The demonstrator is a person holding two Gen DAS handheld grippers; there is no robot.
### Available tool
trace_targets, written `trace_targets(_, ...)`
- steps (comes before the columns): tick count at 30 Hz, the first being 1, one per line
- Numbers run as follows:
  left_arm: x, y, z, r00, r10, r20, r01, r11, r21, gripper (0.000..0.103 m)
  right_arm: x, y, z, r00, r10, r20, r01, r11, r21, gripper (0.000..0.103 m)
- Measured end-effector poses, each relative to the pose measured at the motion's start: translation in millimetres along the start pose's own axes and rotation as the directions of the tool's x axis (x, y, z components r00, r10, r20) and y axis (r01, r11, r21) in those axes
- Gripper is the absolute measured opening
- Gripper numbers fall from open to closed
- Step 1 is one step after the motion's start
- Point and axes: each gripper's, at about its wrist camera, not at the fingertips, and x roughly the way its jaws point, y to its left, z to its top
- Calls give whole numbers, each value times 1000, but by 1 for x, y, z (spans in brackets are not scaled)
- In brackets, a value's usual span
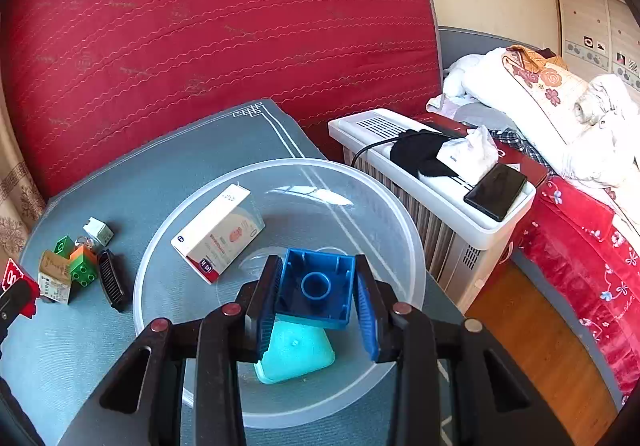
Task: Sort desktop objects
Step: 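Carry both bricks to the clear bowl and release them inside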
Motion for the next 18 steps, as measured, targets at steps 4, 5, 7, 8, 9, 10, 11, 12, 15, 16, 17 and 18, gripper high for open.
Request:
trace_targets(4,6,-18,3,999,-39,-13,39,999,18,70,2,-7,2,1000,11,-4,-11,1000,15,40)
trace_targets(5,8,-21,3,999,-47,-15,47,999,23,70,3,-8,2,1000,12,-8,-11,1000,22,43)
trace_targets(7,10,-29,5,998,-61,-18,61,997,36,70,4,-12,3,1000,20,-16,-19,999,33,54)
trace_targets(8,11,-32,6,998,-66,-19,67,997,44,70,2,-13,3,1000,17,-12,-17,999,36,63)
trace_targets(9,11,-35,7,997,-71,-18,71,996,52,70,0,-13,3,1000,13,-3,-13,999,40,70)
trace_targets(10,12,-38,9,997,-75,-17,76,995,60,70,-3,-14,4,1000,11,9,-11,999,41,72)
trace_targets(11,12,-41,10,997,-81,-17,82,994,67,70,-6,-14,4,1000,7,20,-8,999,37,72)
trace_targets(12,12,-44,12,996,-88,-17,89,993,73,70,-9,-14,5,1000,4,30,-5,999,34,72)
trace_targets(15,15,-55,16,994,-107,-18,108,990,92,70,-20,-20,5,998,-15,62,12,999,48,72)
trace_targets(16,16,-58,16,993,-115,-19,117,988,99,70,-23,-23,5,997,-22,70,18,998,57,72)
trace_targets(17,17,-62,17,992,-124,-21,126,986,106,70,-26,-26,5,996,-31,79,26,997,66,72)
trace_targets(18,18,-66,17,991,-131,-23,133,985,112,70,-29,-30,5,995,-42,87,36,996,76,72)
